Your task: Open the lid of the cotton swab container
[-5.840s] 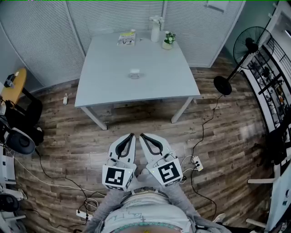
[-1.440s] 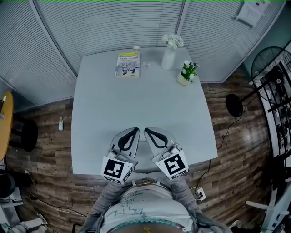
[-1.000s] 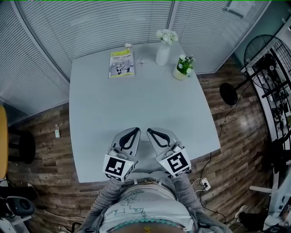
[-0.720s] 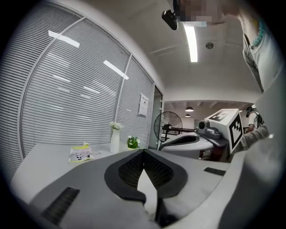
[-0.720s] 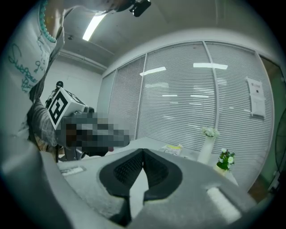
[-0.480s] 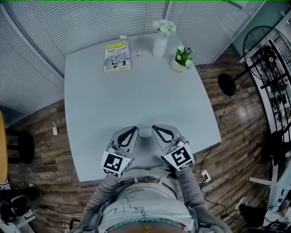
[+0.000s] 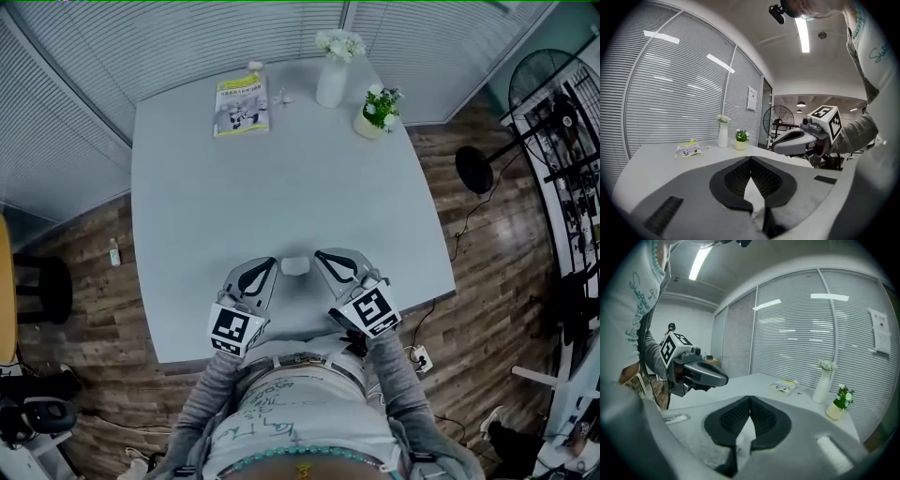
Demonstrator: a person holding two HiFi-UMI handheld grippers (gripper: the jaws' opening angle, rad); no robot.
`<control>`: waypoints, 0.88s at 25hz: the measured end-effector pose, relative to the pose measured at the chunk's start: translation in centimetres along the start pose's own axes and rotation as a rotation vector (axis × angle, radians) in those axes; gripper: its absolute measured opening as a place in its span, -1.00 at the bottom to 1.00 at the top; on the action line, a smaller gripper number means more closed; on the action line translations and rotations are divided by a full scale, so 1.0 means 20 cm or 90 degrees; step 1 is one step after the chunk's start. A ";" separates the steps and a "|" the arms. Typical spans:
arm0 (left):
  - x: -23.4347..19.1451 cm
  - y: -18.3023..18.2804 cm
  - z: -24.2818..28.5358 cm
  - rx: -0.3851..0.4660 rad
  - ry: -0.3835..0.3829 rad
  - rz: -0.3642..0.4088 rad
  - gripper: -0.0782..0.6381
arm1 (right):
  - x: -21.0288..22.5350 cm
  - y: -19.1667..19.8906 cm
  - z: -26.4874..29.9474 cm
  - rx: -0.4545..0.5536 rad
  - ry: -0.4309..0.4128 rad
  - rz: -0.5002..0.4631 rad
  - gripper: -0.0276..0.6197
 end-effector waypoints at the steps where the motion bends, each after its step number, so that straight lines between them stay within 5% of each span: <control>1: 0.00 0.02 0.00 -0.007 0.002 0.000 -0.79 | 0.01 0.01 0.01 -0.002 -0.002 0.000 -0.91; 22: -0.03 0.45 0.04 -0.140 0.035 0.009 -0.76 | -0.09 0.38 0.09 -0.127 -0.084 -0.008 -0.91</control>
Point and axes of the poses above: the fingertips, and each gripper's own axes: z forward along the fingers, x to its right, y out of its underside, the point moved 3 cm from there along -z, backward along the fingers, and after that the axes turned 2 degrees about x, right-handed, at the moved point
